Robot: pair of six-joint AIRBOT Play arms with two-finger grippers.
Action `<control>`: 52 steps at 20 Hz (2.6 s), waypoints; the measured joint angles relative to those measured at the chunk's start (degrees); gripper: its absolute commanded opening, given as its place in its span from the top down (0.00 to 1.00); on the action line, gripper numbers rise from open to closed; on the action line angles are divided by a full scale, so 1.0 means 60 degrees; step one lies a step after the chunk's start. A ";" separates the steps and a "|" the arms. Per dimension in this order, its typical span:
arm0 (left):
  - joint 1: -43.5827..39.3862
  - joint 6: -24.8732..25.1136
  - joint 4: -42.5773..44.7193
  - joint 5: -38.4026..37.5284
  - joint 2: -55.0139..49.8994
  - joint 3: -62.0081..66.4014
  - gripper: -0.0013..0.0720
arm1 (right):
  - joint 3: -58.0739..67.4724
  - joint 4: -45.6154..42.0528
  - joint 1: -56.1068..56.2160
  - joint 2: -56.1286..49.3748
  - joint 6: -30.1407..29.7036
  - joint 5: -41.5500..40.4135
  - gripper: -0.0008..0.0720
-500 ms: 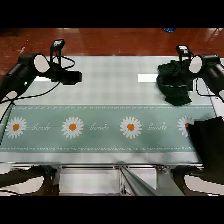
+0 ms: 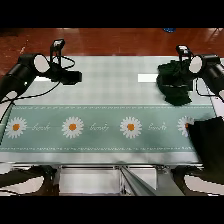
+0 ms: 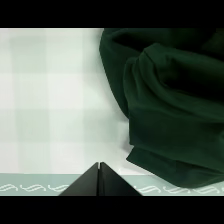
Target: Fold the shirts.
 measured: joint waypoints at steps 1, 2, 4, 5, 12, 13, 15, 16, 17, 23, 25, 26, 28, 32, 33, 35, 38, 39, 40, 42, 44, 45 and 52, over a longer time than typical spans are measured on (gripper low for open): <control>0.0000 0.0000 0.0000 0.0000 0.0000 0.0000 0.96 | -0.0004 0.0000 0.0004 0.0000 0.0000 0.0000 0.95; 0.0000 0.0000 0.0000 0.0000 0.0000 0.0000 0.96 | -0.0004 0.0004 0.0000 0.0000 0.0000 0.0000 0.95; 0.0000 0.0000 0.0000 0.0000 0.0000 0.0000 0.96 | 0.0000 0.0004 0.0000 0.0000 0.0004 -0.0004 0.95; 0.0000 0.0000 0.0000 0.0000 0.0000 0.0000 0.96 | 0.0000 0.0007 0.0000 0.0000 0.0004 -0.0007 0.95; 0.0044 0.0015 0.0022 0.0597 -0.0098 0.0000 0.29 | -0.0004 -0.1756 -0.0033 -0.0131 0.0521 -0.2262 0.43; 0.0055 0.0022 0.0069 0.0841 -0.0146 0.0000 0.29 | 0.0000 -0.2463 -0.0135 -0.0240 0.1045 -0.2765 0.43; 0.0087 0.0022 0.0175 0.1279 -0.0248 0.0000 0.29 | 0.0000 -0.3537 -0.0546 -0.0594 0.2277 -0.3595 0.43; 0.0106 0.0025 0.0211 0.1468 -0.0280 0.0000 0.29 | 0.0000 -0.3778 -0.0820 -0.0845 0.2801 -0.3952 0.43; 0.0131 0.0025 0.0244 0.1625 -0.0313 0.0004 0.29 | 0.0000 -0.3836 -0.1086 -0.1111 0.3162 -0.4211 0.43; 0.0455 0.0117 0.0331 0.1446 -0.0251 0.0102 0.29 | 0.0004 -0.2073 -0.2033 -0.2488 0.2546 -0.4401 0.87; 0.0652 0.0135 0.0339 0.0809 0.0087 0.0186 0.29 | 0.0080 -0.1195 -0.2124 -0.2630 0.1730 -0.4084 0.95; 0.0761 0.0135 0.0339 0.0488 0.0397 0.0211 0.29 | 0.0197 -0.0710 -0.2153 -0.2652 0.1246 -0.3767 0.95; 0.0958 0.0138 0.0339 -0.0058 0.1249 0.0160 0.29 | 0.0576 0.0357 -0.2171 -0.2510 0.0204 -0.2809 0.96; 0.1089 0.0091 0.0120 -0.0783 0.3818 -0.1213 0.29 | 0.1705 0.2051 -0.2197 -0.1206 -0.1147 -0.2182 0.96; 0.1071 0.0080 -0.0106 -0.0849 0.4535 -0.1814 0.29 | 0.1989 0.2397 -0.2200 -0.0798 -0.1370 -0.2146 0.96; 0.0980 0.0044 -0.0678 -0.0892 0.5978 -0.3151 0.29 | 0.2557 0.3060 -0.2200 0.0076 -0.1796 -0.2080 0.96; 0.0852 0.0015 -0.1359 -0.0889 0.7737 -0.4911 0.29 | 0.3541 0.3738 -0.2073 0.1315 -0.2331 -0.1974 0.96; 0.0820 0.0004 -0.1512 -0.0874 0.8182 -0.5377 0.29 | 0.3934 0.3869 -0.1982 0.1625 -0.2470 -0.1898 0.96; 0.0809 -0.0011 -0.1621 -0.0882 0.8521 -0.5727 0.29 | 0.4393 0.4011 -0.1865 0.1938 -0.2594 -0.1800 0.96; 0.0790 -0.0011 -0.1763 -0.0823 0.8918 -0.6160 0.29 | 0.5264 0.4193 -0.1537 0.2408 -0.2816 -0.1475 0.96; 0.0780 -0.0011 -0.1861 -0.0714 0.9122 -0.6386 0.29 | 0.5847 0.4277 -0.1053 0.2790 -0.3034 -0.0947 0.96; 0.0776 -0.0011 -0.1880 -0.0641 0.9180 -0.6448 0.29 | 0.6022 0.4331 -0.0780 0.2943 -0.3096 -0.0718 0.96; 0.1086 -0.0007 -0.1606 -0.0346 0.9344 -0.6087 0.29 | 0.4936 0.4466 0.2364 0.2973 -0.3235 0.0958 0.96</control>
